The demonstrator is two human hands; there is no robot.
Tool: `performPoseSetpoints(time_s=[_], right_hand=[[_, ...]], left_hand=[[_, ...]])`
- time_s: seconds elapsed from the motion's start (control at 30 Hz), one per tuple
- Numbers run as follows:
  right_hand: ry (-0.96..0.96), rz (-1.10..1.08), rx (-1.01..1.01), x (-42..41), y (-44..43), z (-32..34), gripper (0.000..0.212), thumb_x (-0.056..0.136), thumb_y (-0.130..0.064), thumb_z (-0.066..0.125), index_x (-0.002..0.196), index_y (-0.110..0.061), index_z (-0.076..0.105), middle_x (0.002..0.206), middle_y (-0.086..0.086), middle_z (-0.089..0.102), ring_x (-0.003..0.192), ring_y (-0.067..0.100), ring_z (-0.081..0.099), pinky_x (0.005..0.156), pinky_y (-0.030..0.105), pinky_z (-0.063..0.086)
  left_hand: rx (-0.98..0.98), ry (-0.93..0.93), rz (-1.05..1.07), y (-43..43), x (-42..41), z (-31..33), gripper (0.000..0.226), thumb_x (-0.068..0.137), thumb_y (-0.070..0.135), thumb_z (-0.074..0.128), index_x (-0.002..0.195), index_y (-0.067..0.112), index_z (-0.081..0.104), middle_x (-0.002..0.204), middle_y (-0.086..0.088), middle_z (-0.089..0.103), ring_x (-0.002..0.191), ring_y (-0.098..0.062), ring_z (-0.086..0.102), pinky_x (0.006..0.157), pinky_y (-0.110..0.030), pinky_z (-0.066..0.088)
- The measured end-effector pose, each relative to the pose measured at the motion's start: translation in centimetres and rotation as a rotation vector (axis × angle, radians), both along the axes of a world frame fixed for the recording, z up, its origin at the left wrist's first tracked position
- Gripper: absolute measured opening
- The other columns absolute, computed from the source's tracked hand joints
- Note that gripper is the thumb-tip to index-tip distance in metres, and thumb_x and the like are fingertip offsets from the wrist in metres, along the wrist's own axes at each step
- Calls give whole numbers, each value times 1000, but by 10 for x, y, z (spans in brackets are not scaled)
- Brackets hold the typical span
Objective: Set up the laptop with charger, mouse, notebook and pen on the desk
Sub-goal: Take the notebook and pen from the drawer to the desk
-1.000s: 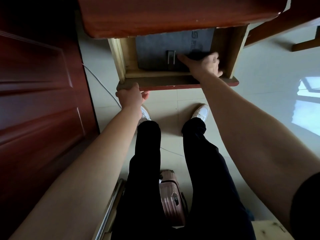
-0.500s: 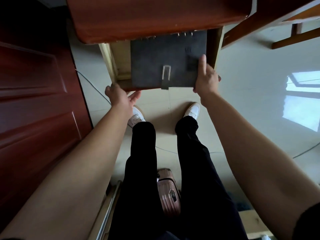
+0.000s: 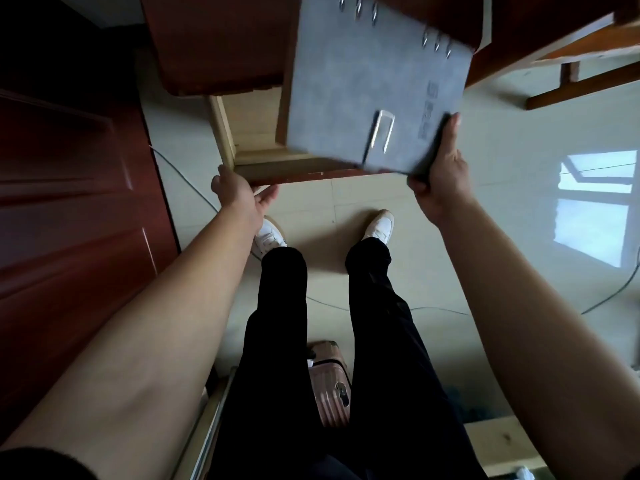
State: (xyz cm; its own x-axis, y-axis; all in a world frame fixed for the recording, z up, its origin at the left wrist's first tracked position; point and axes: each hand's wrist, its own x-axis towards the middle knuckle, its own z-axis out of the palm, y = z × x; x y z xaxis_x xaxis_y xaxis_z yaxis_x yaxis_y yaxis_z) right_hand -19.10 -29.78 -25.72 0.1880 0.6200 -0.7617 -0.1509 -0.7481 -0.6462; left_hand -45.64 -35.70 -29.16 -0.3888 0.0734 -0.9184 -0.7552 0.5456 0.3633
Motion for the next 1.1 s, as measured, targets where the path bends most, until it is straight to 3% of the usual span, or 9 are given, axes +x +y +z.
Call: performPoseSetpoints(time_s=[0.13,0.27,0.37,0.43,0.5,0.63,0.77,1.03,1.1], right_hand=[[24,-159,18,-36,38,2,57,93,-68,48,122,-21,63,114,1,61,84,21,59,51,25,48],[287,-168,83,-60,53,1,33,101,-53,45,110,-24,60,115,4,72,110,30,69,75,41,62],[51,43,82,-56,54,-5,43,102,-60,33,110,-32,64,111,-3,74,111,24,68,92,45,58],[-83,120,86,-47,48,-18,61,102,-57,26,121,-15,66,112,5,73,107,24,68,90,39,57],[-229,251,58,-39,39,-35,63,97,-44,23,114,0,64,107,16,71,101,33,66,88,42,55],[-771,1051,53,-37,32,-55,42,100,-32,34,117,-9,65,119,16,63,105,37,57,88,43,47],[-825,1441,162,-51,46,-74,37,99,-25,48,134,-22,60,142,12,53,126,37,49,102,45,45],[-889,1628,97,-61,69,-98,56,101,-54,43,135,-12,57,139,18,54,125,41,52,100,45,44],[-833,1571,157,-56,66,-95,48,102,-50,45,125,-13,64,136,17,55,120,41,55,96,42,46]], left_hand=[[-33,33,-25,1,-3,1,43,104,32,34,144,17,40,109,-22,66,84,-35,71,73,-54,62],[-48,48,-31,1,-3,-1,42,102,26,35,143,17,38,105,-23,66,81,-35,71,73,-54,62],[-62,52,-30,3,-4,-2,41,102,22,35,143,17,37,105,-23,65,83,-35,71,72,-54,62],[-69,48,-24,4,-4,-3,40,100,17,36,140,16,37,105,-23,65,84,-35,71,71,-54,62],[-64,43,-24,3,-3,-4,39,98,13,37,137,16,38,108,-23,64,85,-35,71,71,-53,62],[-62,41,-17,5,-1,-6,40,95,7,44,133,15,38,112,-23,59,88,-34,68,64,-47,64],[-49,28,17,3,-3,-8,50,90,-2,44,135,15,37,115,-23,59,94,-34,68,65,-48,63],[-96,38,51,8,-2,-9,50,90,-4,46,135,16,41,119,-22,56,99,-33,66,62,-44,63],[-95,33,52,9,-1,-7,50,89,-4,45,134,16,41,120,-22,56,101,-34,66,60,-43,63]])
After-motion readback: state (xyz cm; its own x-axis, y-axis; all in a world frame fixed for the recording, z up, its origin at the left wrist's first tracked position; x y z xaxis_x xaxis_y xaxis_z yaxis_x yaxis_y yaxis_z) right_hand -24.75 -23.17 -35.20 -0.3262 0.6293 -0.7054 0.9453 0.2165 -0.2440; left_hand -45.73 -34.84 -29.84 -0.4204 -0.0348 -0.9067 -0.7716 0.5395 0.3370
